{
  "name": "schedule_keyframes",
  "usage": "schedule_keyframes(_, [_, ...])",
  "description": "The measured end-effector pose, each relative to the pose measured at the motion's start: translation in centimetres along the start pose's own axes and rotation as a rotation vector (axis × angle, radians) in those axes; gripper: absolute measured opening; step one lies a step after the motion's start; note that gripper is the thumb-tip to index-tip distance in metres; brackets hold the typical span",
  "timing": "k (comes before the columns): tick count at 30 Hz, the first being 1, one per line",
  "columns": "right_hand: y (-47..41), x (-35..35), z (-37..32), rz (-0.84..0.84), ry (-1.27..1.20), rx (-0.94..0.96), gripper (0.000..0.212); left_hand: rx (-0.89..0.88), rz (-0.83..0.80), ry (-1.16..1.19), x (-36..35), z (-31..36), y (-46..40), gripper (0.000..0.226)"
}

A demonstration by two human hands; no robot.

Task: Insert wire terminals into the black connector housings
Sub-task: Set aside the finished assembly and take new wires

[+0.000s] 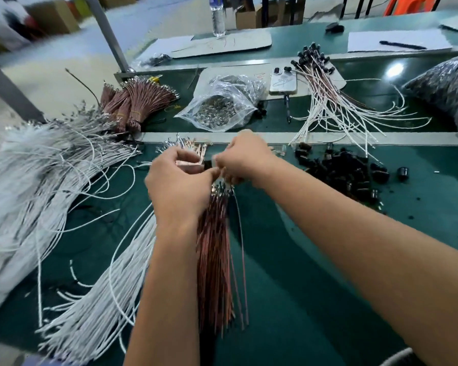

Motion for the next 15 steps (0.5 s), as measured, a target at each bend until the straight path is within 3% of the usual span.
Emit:
schedule_keyframes(5, [-2.4, -4.0, -4.5, 0.003, 0.266, 0.076, 0.047, 0.097, -0.01, -0.272, 3.0, -2.5, -1.5, 0.035])
schedule_keyframes(7, [-2.6, -4.6, -4.8, 0.001, 0.296, 0.081, 0.036, 0.106, -0.034, -0.281, 3.1, -2.9, -1.6, 0.036])
schedule_keyframes(12, [-2.0, -3.5, -4.4, -0.029, 0.15, 0.099, 0.04, 0.105, -0.032, -0.263, 3.1, -2.5, -1.5, 0.038])
schedule_keyframes(15, [-1.3, -1.9, -4.6, 0.018, -0.141, 0.115, 0.035, 0.08, -0.068, -0.172, 2.6, -1.3, -1.2, 0.034])
Point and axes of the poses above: each hand's wrist, its own y-axis away from the middle knuckle, its own x-axis out of the back of the hand, z = x × y, the point moved 5 cm from there along -y, towards the middle knuckle, and after that the axes turned 3 degrees about -y, right-handed, at the moved point
